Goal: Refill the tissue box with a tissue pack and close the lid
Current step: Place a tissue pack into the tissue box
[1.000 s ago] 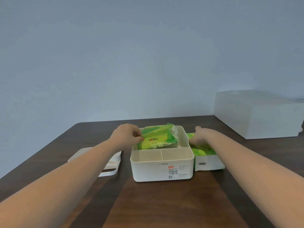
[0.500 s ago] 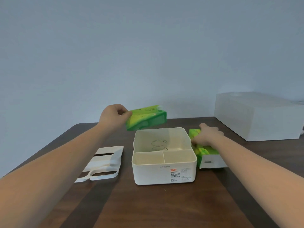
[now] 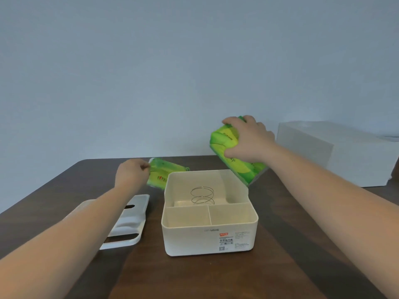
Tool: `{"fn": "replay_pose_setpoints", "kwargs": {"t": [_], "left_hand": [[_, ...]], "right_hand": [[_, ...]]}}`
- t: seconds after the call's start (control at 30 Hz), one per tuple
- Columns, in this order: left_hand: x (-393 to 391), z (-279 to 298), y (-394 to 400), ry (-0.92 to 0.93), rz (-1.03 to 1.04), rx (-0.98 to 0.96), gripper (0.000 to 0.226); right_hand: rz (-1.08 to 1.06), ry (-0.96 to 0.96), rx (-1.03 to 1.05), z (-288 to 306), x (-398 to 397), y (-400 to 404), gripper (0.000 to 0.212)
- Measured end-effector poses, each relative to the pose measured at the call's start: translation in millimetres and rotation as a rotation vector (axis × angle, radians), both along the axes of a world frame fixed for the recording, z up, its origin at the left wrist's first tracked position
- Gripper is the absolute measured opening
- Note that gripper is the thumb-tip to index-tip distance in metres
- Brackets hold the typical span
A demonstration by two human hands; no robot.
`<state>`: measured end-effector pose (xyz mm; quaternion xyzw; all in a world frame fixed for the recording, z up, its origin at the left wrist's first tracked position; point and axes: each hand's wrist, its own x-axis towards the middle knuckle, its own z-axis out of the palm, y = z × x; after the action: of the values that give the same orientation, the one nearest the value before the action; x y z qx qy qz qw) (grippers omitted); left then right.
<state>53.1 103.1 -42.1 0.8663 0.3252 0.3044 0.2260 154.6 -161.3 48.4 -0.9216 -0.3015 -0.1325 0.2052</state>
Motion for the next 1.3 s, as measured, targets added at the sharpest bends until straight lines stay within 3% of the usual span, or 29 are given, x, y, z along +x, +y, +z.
{"fn": "replay_pose_setpoints", "kwargs": {"t": [0.17, 0.33, 0.53, 0.67, 1.1, 1.3], "left_hand": [[12.3, -19.6, 3.7, 0.156, -0.050, 0.002, 0.032], [12.8, -30.0, 7.9, 0.183, -0.091, -0.070, 0.042], [3.0, -23.0, 11.1, 0.106, -0.093, -0.100, 0.051], [-9.0, -16.9, 17.4, 0.103, -0.073, -0.083, 0.047], [-65.6, -24.5, 40.3, 0.300, 0.017, -0.104, 0.049], [-101.6, -30.3, 62.1, 0.402, 0.187, -0.143, 0.046]], "right_hand": [[0.200, -0.020, 0.013, 6.2, -0.9, 14.7, 0.084], [0.607, 0.034, -0.260, 2.5, -11.9, 30.0, 0.086], [0.693, 0.070, -0.552, -18.9, -19.5, 49.4, 0.084], [0.694, 0.133, -0.609, -27.3, -21.6, 50.9, 0.089], [0.593, 0.211, -0.474, -29.9, -27.8, 43.6, 0.072], [0.483, 0.226, -0.091, -27.1, -39.1, 54.1, 0.038]]}}
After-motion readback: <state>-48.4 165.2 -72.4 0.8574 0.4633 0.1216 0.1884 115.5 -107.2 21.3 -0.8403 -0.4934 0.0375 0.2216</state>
